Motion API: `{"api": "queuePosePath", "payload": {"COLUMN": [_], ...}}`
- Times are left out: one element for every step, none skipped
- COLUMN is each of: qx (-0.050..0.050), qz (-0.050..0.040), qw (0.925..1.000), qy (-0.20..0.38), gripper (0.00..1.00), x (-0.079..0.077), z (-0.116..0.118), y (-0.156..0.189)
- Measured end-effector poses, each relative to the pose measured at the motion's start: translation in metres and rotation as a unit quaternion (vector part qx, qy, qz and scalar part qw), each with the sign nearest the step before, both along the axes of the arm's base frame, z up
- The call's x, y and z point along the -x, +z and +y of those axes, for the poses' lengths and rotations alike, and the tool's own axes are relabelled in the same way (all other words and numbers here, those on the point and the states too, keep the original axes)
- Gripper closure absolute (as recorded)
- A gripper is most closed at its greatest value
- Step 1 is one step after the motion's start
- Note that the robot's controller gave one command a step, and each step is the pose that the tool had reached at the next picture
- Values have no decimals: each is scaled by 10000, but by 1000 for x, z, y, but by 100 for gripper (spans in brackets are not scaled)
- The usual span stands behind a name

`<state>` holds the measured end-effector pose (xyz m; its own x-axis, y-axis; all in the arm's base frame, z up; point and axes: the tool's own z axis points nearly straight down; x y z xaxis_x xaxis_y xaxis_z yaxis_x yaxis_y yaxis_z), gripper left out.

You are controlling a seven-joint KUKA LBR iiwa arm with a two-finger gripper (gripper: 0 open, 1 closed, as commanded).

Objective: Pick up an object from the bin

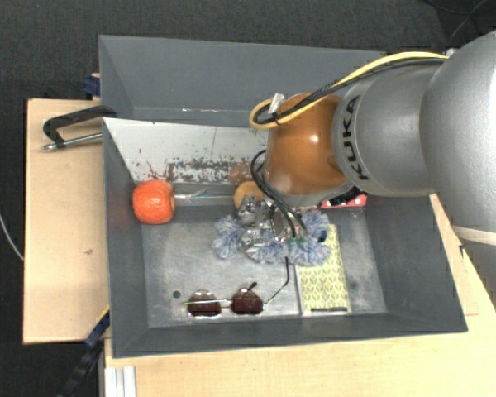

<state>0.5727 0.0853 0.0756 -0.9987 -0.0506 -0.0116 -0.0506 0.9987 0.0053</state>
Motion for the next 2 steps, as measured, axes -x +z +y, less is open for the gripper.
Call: {"api": "queuePosePath", "payload": {"qx": [0,18], "qz": [0,27], "qw": [10000,10000], "qy": [-2,-33], "gripper": [100,100], "x": [0,-4], "z": [0,9], "y": [0,137]}}
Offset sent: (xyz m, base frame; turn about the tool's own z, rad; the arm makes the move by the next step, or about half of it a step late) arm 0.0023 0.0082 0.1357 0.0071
